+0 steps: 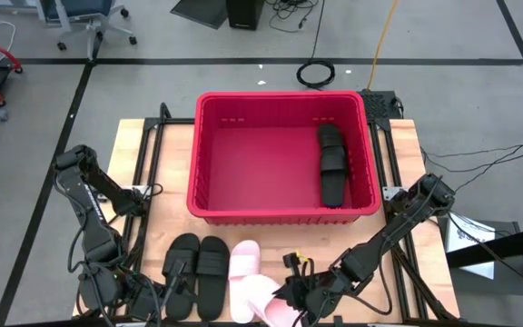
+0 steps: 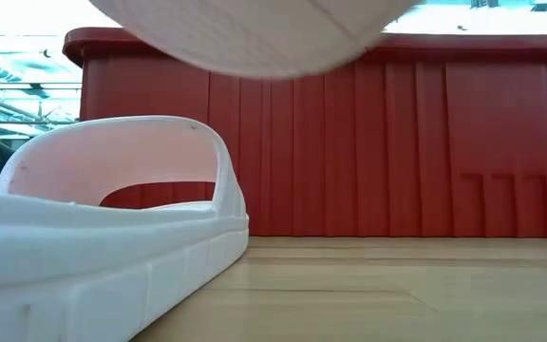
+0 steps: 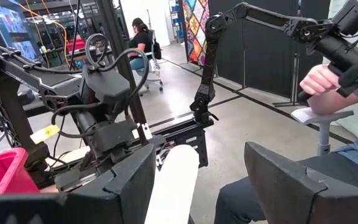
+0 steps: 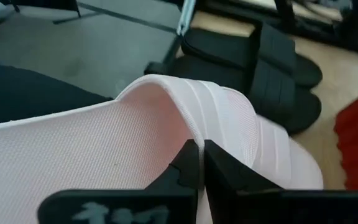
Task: Pick and place slides into bin
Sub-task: Put the pink slide into the red organizer bin
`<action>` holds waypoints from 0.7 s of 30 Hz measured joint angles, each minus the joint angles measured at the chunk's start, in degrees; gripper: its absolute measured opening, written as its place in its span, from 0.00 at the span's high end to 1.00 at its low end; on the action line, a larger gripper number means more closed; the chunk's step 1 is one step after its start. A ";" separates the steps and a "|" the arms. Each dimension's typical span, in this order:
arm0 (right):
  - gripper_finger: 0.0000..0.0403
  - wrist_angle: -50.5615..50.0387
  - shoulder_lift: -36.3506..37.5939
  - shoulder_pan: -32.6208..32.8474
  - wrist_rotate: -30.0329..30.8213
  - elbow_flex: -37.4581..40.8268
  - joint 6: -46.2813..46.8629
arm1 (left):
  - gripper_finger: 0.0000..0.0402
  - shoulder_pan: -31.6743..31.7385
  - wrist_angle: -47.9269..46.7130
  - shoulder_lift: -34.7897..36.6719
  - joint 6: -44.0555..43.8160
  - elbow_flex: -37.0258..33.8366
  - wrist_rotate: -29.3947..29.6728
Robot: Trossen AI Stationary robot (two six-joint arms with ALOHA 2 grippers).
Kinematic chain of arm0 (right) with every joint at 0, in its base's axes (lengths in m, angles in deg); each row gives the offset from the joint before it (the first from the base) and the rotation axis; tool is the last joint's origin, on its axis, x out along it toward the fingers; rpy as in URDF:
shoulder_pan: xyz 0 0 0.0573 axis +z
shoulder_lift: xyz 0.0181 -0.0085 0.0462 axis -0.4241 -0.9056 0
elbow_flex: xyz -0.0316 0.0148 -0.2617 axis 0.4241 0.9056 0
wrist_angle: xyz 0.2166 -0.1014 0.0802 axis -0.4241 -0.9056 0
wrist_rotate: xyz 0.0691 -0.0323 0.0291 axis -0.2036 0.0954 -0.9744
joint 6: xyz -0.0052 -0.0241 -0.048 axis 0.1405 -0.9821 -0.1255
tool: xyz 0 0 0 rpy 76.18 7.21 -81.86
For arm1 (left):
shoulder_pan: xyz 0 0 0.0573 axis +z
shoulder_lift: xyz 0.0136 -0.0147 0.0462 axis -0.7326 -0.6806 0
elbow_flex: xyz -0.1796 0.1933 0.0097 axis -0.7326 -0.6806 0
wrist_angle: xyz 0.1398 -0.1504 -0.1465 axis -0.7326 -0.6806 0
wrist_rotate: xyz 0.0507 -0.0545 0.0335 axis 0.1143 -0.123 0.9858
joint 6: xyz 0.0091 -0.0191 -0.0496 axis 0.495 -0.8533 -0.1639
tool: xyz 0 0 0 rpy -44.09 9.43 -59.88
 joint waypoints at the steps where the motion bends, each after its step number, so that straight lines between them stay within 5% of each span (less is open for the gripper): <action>1: 1.00 0.82 0.02 0.00 -0.01 0.00 -0.98 | 0.38 0.00 0.00 0.00 0.08 -0.02 0.00; 13: 1.00 5.38 4.32 2.23 0.21 0.00 -10.15 | 0.38 0.00 2.65 0.00 4.46 0.01 0.27; 21: 1.00 6.24 7.47 3.74 2.62 0.00 -17.88 | 0.38 0.47 3.50 0.00 8.63 0.01 8.11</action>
